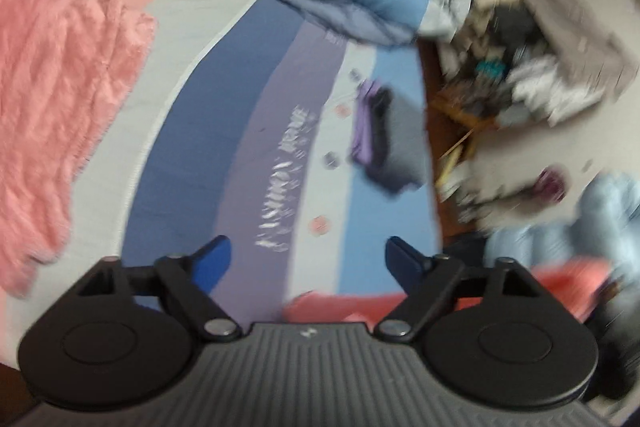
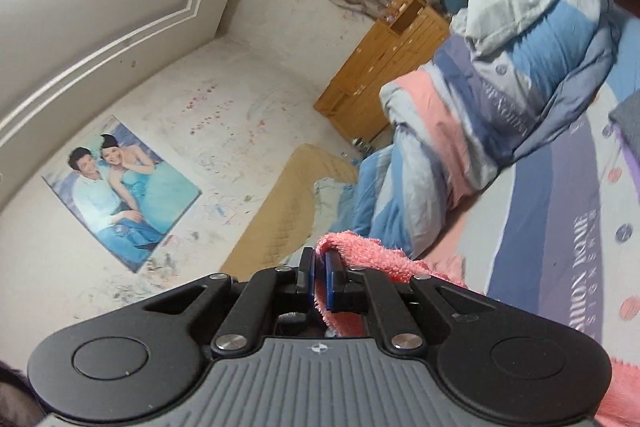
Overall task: Fold towel
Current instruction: 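Lift the salmon cloth with both tools and shake it out in the air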
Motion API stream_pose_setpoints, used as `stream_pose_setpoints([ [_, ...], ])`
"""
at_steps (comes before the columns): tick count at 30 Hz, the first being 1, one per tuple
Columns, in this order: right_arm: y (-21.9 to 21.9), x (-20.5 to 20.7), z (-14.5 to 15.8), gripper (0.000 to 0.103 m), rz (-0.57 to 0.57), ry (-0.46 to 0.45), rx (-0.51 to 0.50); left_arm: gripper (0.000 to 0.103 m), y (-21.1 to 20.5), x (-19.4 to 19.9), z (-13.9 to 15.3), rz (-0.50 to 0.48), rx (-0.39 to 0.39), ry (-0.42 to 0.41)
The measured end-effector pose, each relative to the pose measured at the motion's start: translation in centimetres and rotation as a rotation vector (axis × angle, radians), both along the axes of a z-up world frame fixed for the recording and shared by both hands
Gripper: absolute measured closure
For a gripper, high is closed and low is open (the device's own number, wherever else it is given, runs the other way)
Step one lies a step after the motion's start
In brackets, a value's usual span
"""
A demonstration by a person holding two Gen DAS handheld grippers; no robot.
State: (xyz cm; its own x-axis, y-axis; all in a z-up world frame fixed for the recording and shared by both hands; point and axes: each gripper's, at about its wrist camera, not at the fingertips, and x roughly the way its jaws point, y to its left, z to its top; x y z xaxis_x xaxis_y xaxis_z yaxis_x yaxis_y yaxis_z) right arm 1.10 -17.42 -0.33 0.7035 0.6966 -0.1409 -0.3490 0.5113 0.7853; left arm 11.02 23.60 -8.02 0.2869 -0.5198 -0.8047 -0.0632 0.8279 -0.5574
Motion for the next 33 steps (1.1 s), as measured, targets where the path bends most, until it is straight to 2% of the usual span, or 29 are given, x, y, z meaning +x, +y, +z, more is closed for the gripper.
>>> stream_pose_setpoints([
  [2,0.5,0.6,0.4,0.097,-0.043,0.0,-0.055,0.015,-1.3,-1.0,-1.6,-0.027,-0.05,0.039],
  [6,1.2,0.9,1.5,0.097,-0.082,-0.023,-0.13,0.015,-2.0,-1.4,-4.7,-0.012,-0.212,0.131],
  [8,1.6,0.9,1.8,0.097,-0.065,-0.034,-0.128,0.015,-1.7,-1.1,-5.8,0.023,-0.278,0.156],
  [12,2.4,0.8,1.8,0.097,-0.051,-0.033,-0.135,0.015,-0.4,-0.8,-8.1,0.147,-0.48,0.201],
  [14,2.6,0.6,1.9,0.097,-0.052,-0.025,-0.132,0.015,0.2,-0.6,-8.8,0.197,-0.535,0.2],
  [16,2.7,0.2,1.9,0.097,-0.05,-0.02,-0.131,0.018,0.6,-0.5,-9.2,0.225,-0.555,0.187],
  [17,2.7,0.0,1.9,0.097,-0.049,-0.017,-0.133,0.025,0.7,-0.6,-9.3,0.238,-0.563,0.18],
  [19,2.8,-0.5,1.8,0.097,-0.048,-0.011,-0.137,0.051,0.6,-0.6,-8.3,0.23,-0.494,0.136],
  [20,2.7,-0.7,1.6,0.097,-0.052,-0.003,-0.137,0.084,0.4,-0.7,-7.7,0.224,-0.453,0.111],
  [21,2.7,-0.9,1.5,0.097,-0.056,0.004,-0.138,0.101,0.3,-0.7,-7.0,0.218,-0.412,0.087],
  [27,2.2,-1.9,0.6,0.097,-0.084,0.035,-0.128,0.1,-0.5,-1.2,-3.1,0.177,-0.195,-0.03],
  [33,1.7,-2.0,-0.7,0.097,-0.099,0.076,-0.132,0.1,-0.5,-2.6,-0.4,0.135,-0.089,-0.073],
])
